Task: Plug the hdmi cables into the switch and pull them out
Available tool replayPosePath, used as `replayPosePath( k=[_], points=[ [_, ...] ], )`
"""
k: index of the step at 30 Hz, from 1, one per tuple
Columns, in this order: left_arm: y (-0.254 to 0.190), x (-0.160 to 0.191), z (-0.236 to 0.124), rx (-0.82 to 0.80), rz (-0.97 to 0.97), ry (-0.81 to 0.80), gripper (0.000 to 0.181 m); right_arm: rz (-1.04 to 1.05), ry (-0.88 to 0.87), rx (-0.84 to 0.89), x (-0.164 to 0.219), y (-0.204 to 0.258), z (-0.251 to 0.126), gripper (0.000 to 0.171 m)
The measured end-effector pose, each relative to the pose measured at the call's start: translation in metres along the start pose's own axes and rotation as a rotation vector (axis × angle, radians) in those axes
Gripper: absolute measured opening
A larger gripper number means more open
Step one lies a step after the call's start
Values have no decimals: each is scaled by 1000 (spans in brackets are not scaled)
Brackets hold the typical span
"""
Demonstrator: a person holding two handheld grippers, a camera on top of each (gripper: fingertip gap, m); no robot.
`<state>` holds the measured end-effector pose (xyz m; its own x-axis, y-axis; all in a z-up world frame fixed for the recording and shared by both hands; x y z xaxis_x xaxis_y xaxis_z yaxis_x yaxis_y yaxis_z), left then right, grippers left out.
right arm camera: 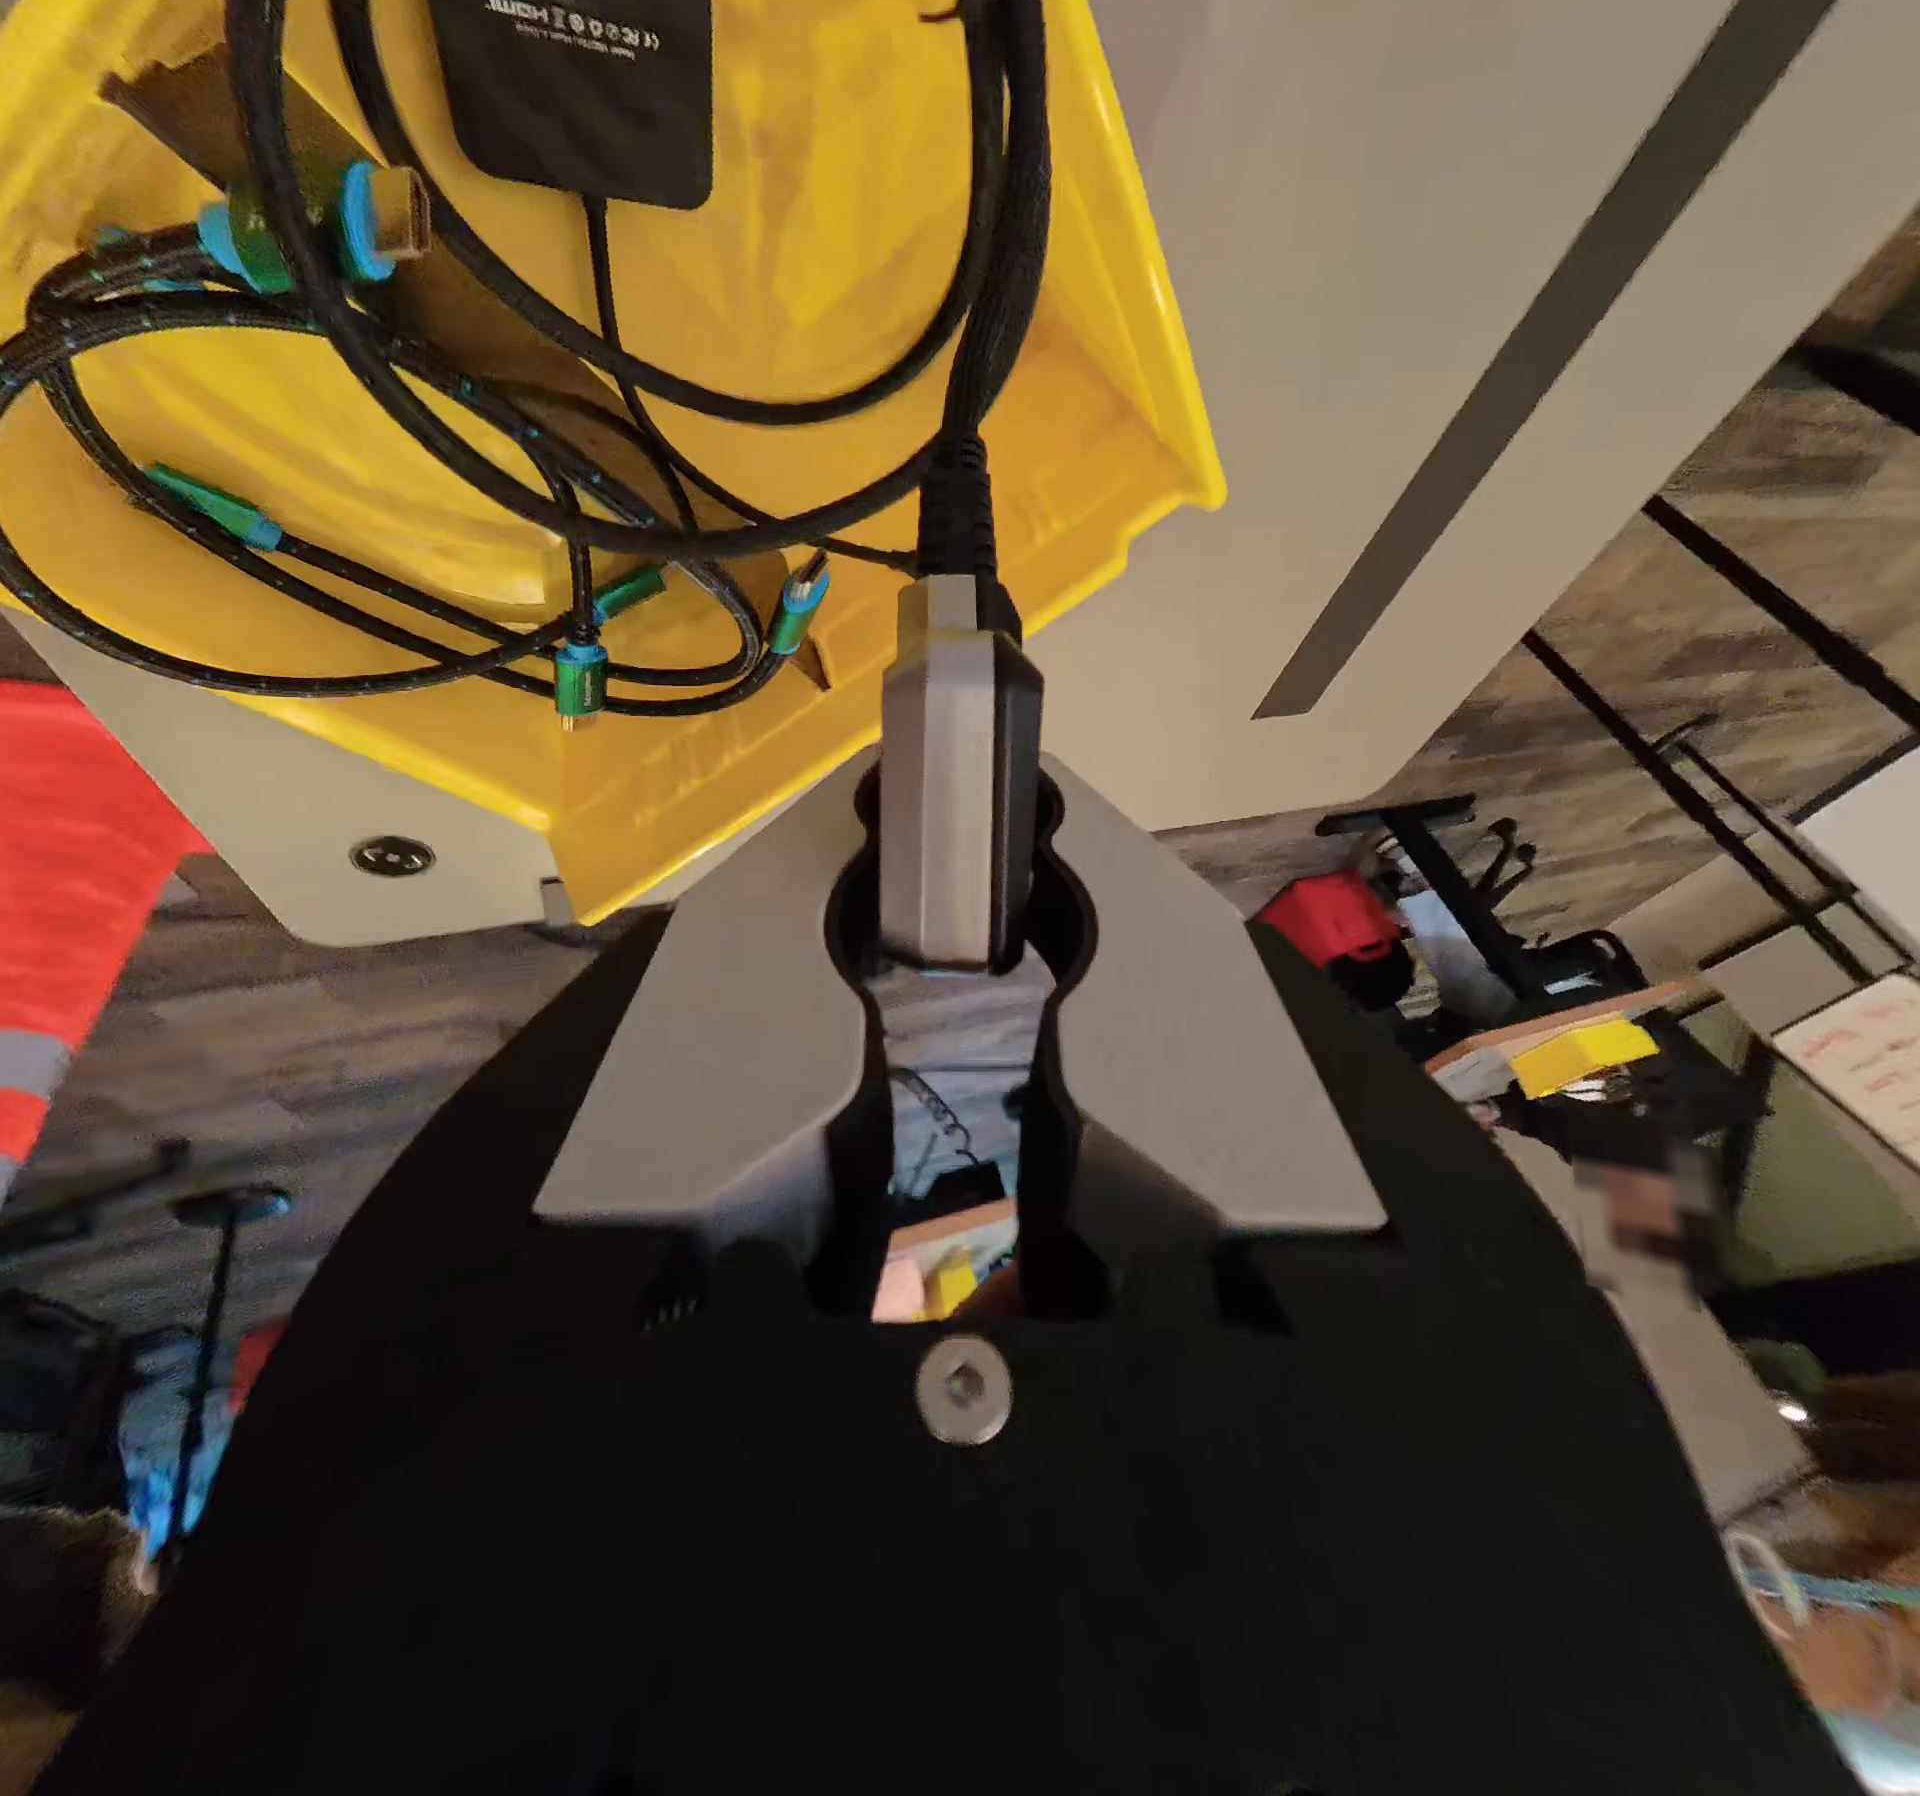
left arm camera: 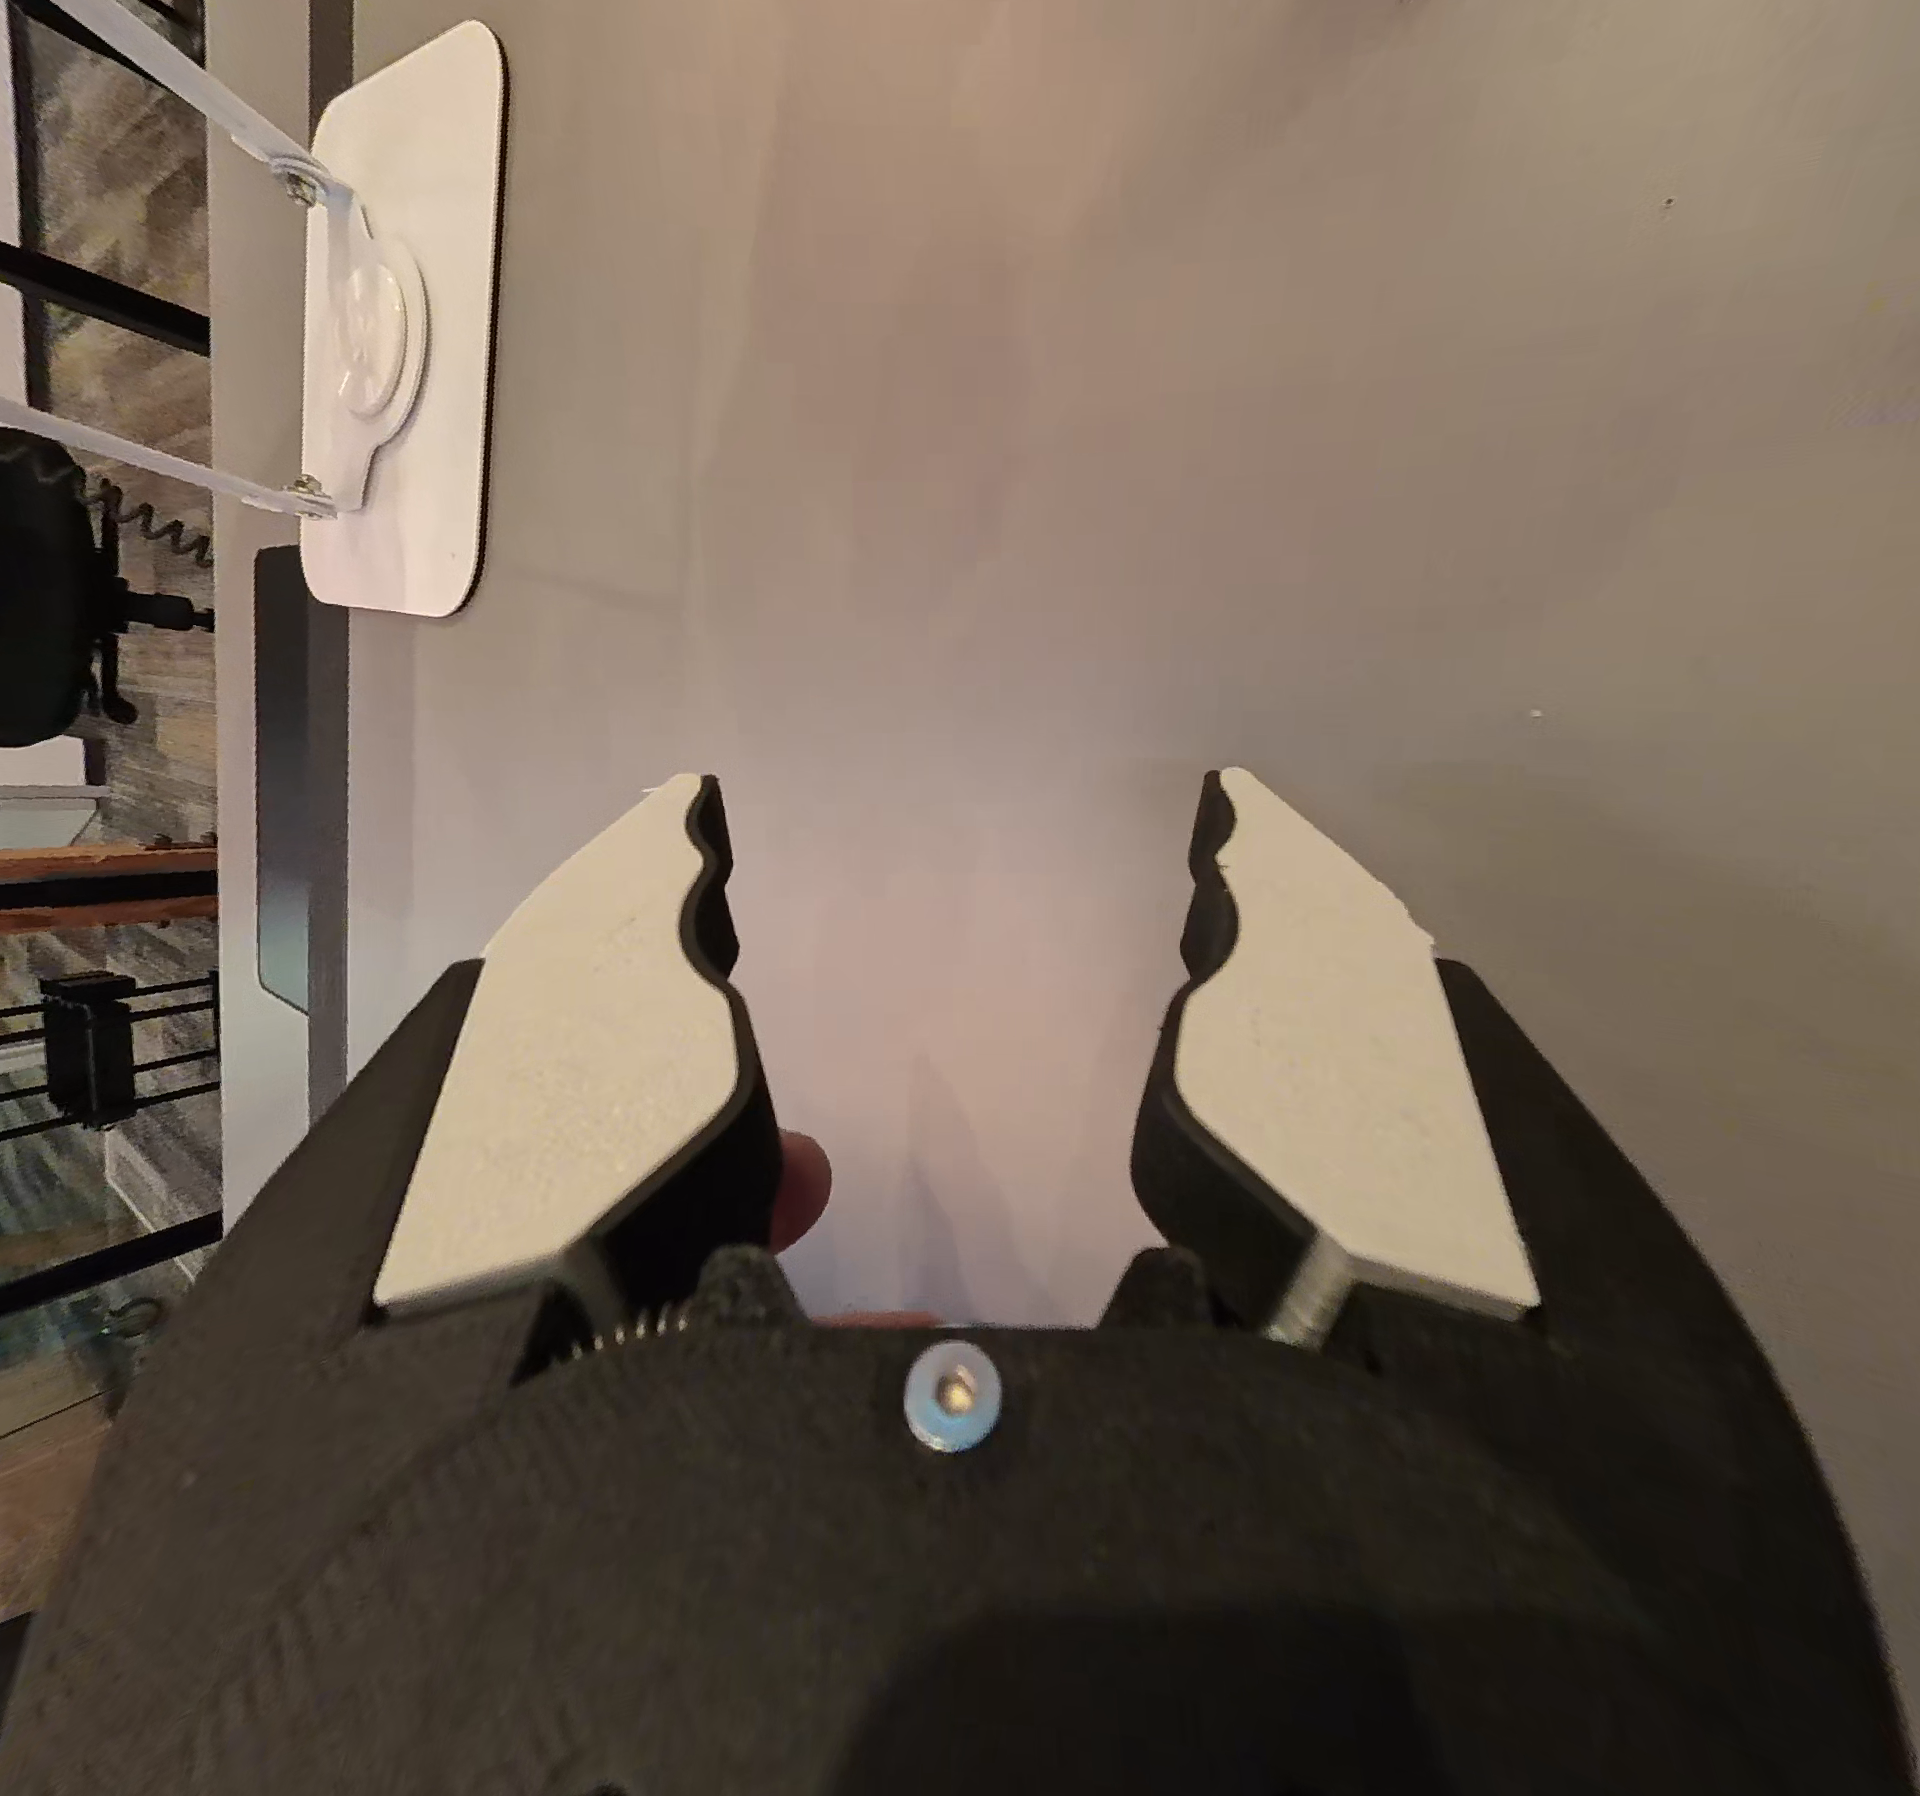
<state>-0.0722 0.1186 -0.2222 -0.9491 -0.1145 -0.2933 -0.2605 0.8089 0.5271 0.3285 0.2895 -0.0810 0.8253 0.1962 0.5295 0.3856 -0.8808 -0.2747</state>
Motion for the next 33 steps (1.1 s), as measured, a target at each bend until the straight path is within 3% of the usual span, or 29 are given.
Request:
replayPosePath(
  k=[3,7,12,15,19,22,27,33],
  points=[
    [-2,-2,-1,0,-5,-12,84,-62,31,-83,-28,-2,19,19],
    [-6,0,-2,3,-4,-11,84,-75,61,-233,-53,2,71,20],
    [-10,5,0,9,-11,-8,84,22,60,-426,-69,11,125,22],
    [-10,6,1,2,-13,-6,84,100,94,-448,-63,3,136,21],
    [-13,4,1,7,-14,-15,83,368,50,-503,-43,-10,149,20],
    [-16,4,2,3,1,-5,83,545,69,-607,-16,-2,165,20],
    [-17,-1,-1,7,0,-18,83,636,-40,-705,8,25,171,20],
    [-14,-7,-5,7,-27,-26,84,624,-48,-561,23,46,168,55]
  ],
)
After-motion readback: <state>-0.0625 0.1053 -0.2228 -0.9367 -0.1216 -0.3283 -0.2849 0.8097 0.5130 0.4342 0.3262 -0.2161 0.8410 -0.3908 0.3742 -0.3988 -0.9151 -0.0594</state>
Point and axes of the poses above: each gripper's, where its closed fingertips meet, z out along the fingers, x out of its underside, y = z × x across the jaws, the point moved 4 cm from there along -z, back along the fingers, and after that the axes turned 10 degrees about y, right-handed, at the moved point
